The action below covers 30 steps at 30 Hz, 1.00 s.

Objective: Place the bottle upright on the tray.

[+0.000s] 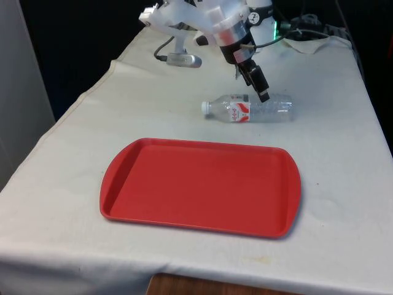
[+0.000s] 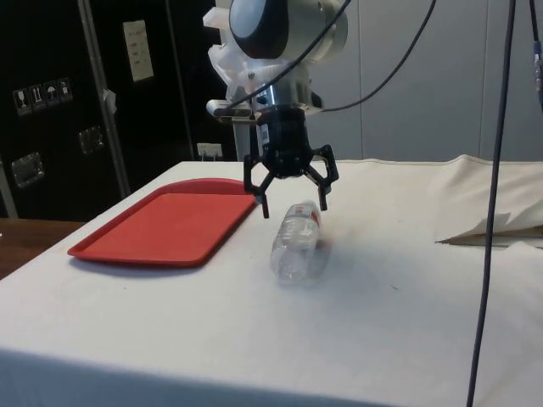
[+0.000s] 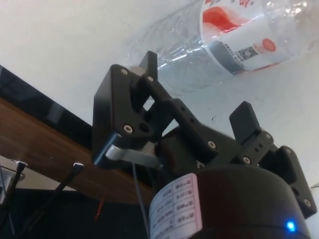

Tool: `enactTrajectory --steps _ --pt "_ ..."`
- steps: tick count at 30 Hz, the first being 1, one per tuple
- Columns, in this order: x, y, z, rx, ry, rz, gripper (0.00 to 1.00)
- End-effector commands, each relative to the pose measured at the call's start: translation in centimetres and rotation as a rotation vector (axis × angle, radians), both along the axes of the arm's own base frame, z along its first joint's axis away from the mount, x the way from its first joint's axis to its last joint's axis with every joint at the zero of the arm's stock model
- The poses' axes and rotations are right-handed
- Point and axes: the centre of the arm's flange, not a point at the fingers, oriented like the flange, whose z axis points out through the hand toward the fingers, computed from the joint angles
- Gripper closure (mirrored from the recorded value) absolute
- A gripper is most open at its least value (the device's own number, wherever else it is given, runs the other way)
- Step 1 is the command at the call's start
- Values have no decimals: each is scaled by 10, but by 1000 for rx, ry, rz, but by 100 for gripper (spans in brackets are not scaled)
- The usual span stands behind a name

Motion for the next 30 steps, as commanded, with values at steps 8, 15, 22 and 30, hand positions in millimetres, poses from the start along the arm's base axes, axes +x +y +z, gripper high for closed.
enactTrajectory --steps 8,15,22,30 --pt "3 -15 1 27 0 -5 0" --pt "4 -25 -2 53 8 -12 0" --pt "4 -34 -6 77 26 -22 0" --pt "3 -44 -14 122 45 -56 0"
